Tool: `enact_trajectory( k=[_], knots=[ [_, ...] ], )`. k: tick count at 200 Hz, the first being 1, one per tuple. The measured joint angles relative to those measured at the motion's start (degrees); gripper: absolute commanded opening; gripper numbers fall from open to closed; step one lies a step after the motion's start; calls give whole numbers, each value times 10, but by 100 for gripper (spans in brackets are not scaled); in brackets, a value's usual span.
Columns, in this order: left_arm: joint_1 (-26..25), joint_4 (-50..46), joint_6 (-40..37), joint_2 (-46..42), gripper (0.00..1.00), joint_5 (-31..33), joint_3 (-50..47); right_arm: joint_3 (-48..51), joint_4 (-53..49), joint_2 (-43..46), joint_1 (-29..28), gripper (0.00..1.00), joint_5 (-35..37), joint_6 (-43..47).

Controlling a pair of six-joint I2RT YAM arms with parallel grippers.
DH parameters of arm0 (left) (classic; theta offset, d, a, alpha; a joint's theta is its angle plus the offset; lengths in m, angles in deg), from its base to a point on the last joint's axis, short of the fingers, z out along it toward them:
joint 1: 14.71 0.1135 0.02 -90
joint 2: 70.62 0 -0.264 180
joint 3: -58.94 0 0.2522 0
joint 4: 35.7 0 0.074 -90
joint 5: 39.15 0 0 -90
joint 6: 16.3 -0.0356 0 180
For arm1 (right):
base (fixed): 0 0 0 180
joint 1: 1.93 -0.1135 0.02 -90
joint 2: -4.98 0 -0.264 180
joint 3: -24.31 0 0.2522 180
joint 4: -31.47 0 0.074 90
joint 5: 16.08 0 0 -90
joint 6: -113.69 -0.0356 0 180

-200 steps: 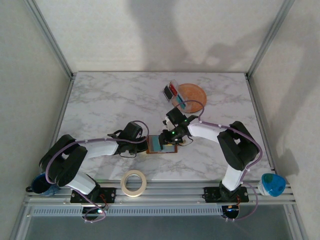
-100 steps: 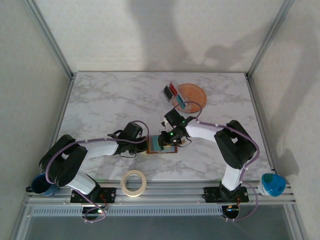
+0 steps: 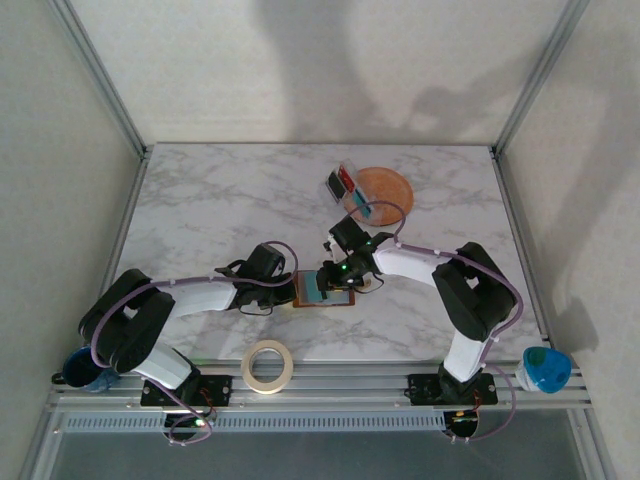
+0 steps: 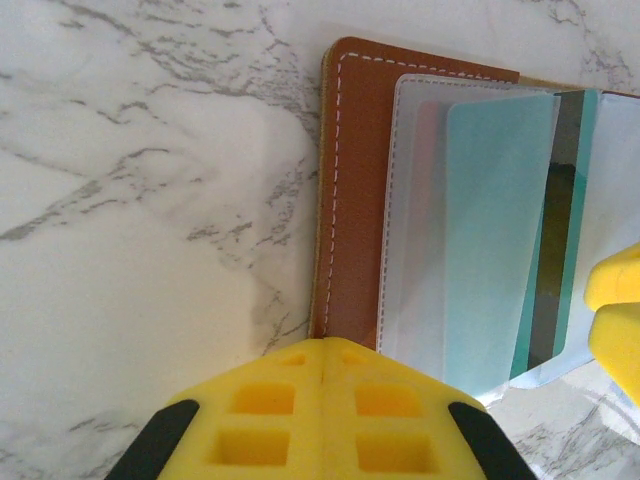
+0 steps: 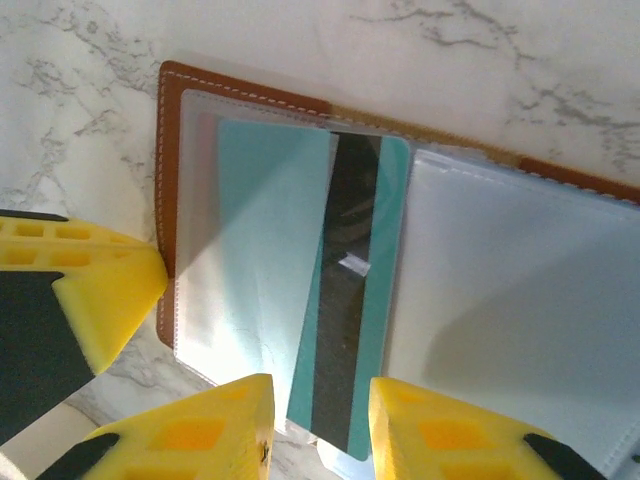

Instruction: Put the credit cards into the card holder

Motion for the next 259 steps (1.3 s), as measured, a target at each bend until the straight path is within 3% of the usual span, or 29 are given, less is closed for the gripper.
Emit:
enact_trajectory(
  k=[177, 259],
  knots=[
    [0, 0, 0, 0, 1, 0, 0, -7, 25, -29, -31, 28, -6, -7],
    [0, -4, 0, -2, 3, 2, 0, -3, 23, -12, -28, 35, -12, -6]
  ],
)
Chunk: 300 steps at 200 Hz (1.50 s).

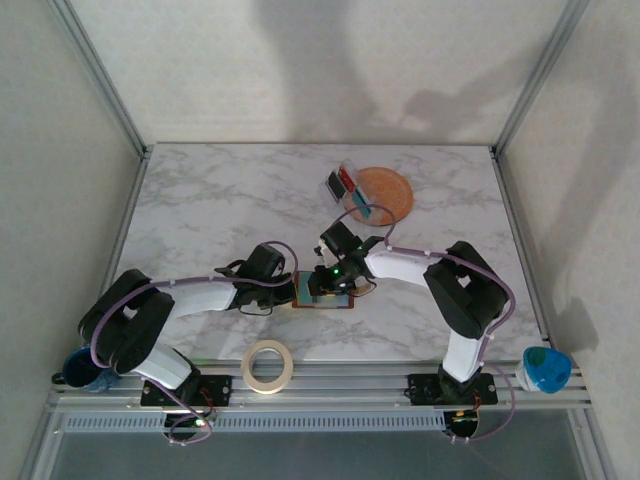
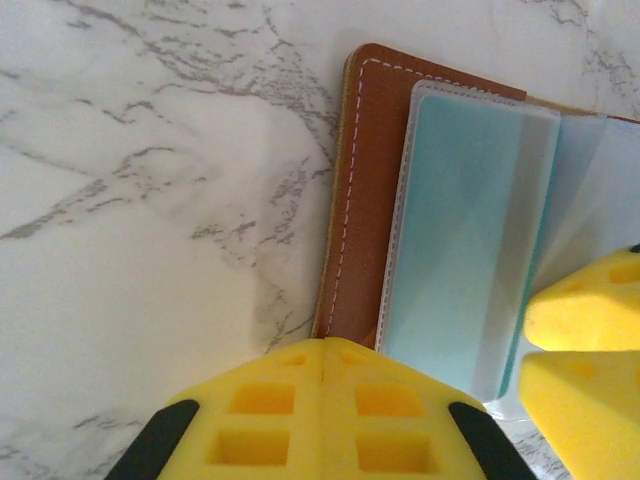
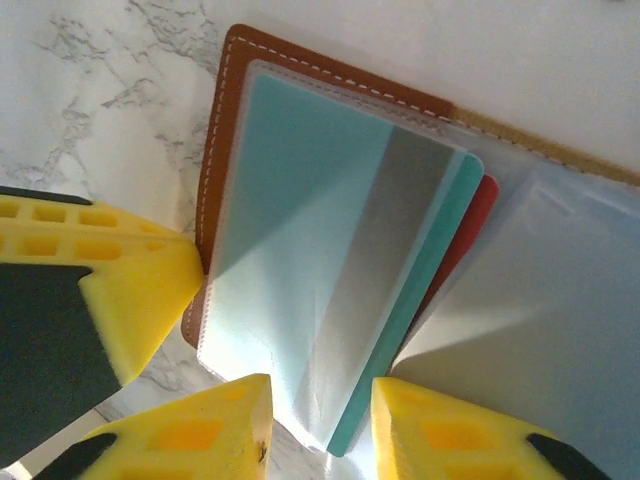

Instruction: Put the credit cards into the card holder

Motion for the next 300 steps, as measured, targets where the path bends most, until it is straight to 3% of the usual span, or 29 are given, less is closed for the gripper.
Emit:
enact_trajectory(
  k=[17, 52, 96, 145, 178, 212, 251, 300],
  knots=[
    [0, -3, 0, -2, 3, 0, 0, 10, -13, 29, 7, 40, 6, 7],
    [0, -10, -2, -3, 3, 0, 1, 27, -30, 80, 42, 40, 22, 13],
    [0, -26, -5, -4, 4, 8, 10, 59, 16, 60, 36, 40, -15, -12],
    [0, -47, -13, -4, 8, 19, 24, 67, 25, 47, 35, 40, 0, -17],
    [0, -76, -23, -14, 18, 35, 48, 90, 23, 73, 61, 70, -19, -24],
    [4, -102, -33, -28, 28, 50, 95, 69, -15, 142, 80, 72, -9, -14],
    [19, -126, -50, -38, 31, 67, 166, -29, -61, 171, 177, 71, -1, 32],
    [32, -127, -57, -38, 34, 77, 205, -110, -68, 134, 311, 64, -14, 53]
  ],
)
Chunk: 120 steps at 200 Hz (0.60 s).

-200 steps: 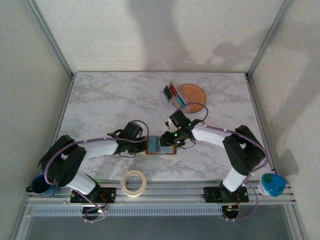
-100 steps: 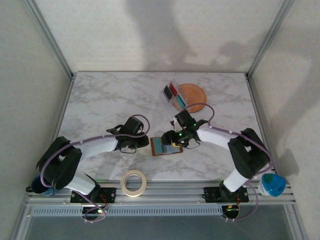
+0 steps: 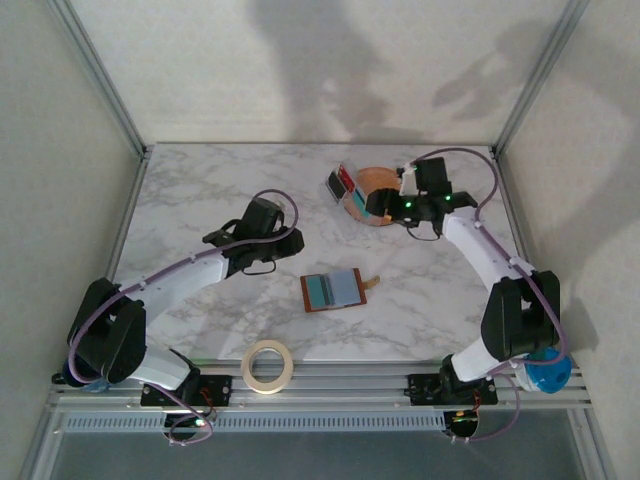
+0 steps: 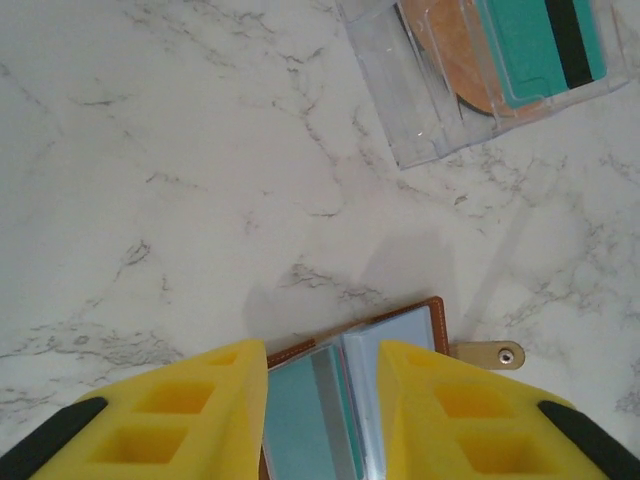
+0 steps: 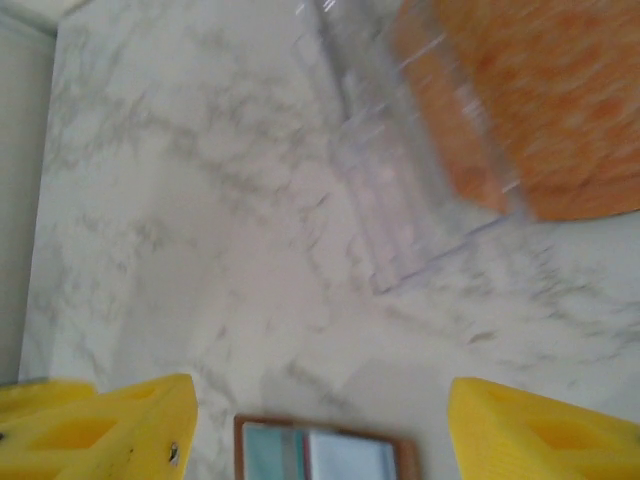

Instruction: Put the credit cards into the card holder

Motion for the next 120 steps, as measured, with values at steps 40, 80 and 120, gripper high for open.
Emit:
enact_trajectory(
  k=[40, 80, 120],
  knots=[
    [6, -7, -1, 0, 34, 0, 0, -28, 15, -55, 45, 54, -5, 3],
    [13, -7, -2, 0, 35, 0, 0, -52, 59, -134, 45, 49, -23, 13],
    [17, -7, -2, 0, 35, -3, 0, -84, 63, -189, 45, 39, -39, 31]
  ],
)
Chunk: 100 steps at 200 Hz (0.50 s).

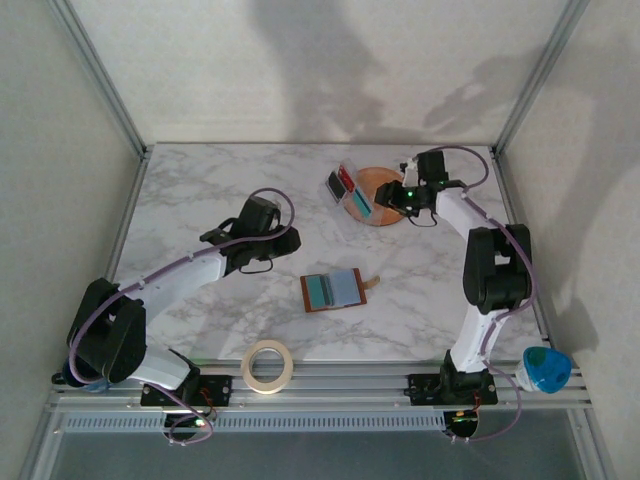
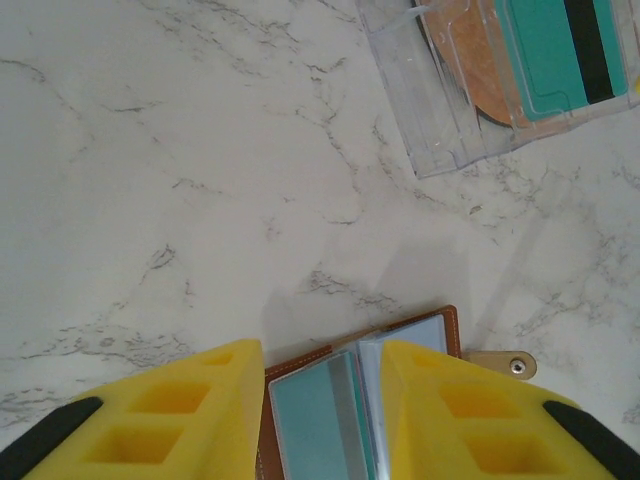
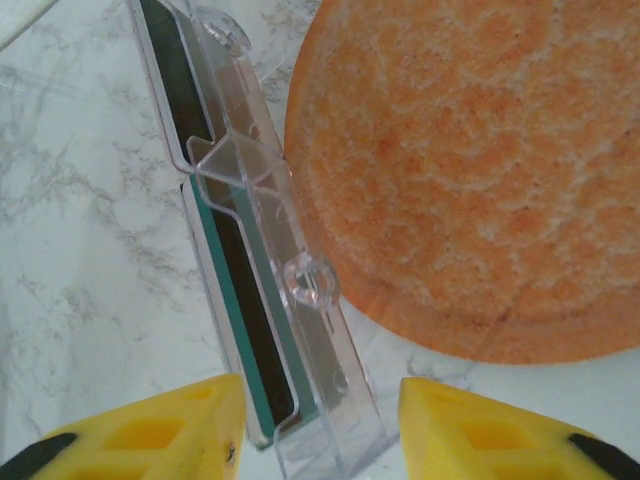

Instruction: Put the credit cards into the card holder

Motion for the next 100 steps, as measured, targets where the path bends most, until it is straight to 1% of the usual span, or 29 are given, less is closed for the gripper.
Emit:
enact_trajectory(
  k=[28, 52, 68, 100],
  knots=[
    [6, 6, 0, 0, 35, -9, -11, -10, 2, -7, -2, 36, -19, 13],
    [14, 5, 0, 0, 35, -15, -15, -19, -1, -14, -7, 30, -24, 25],
    [16, 9, 0, -2, 35, -17, -18, -27, -9, -24, -9, 30, -24, 32],
    [19, 9, 0, -4, 35, -19, -21, -35, -24, -42, -11, 22, -23, 47]
  ],
)
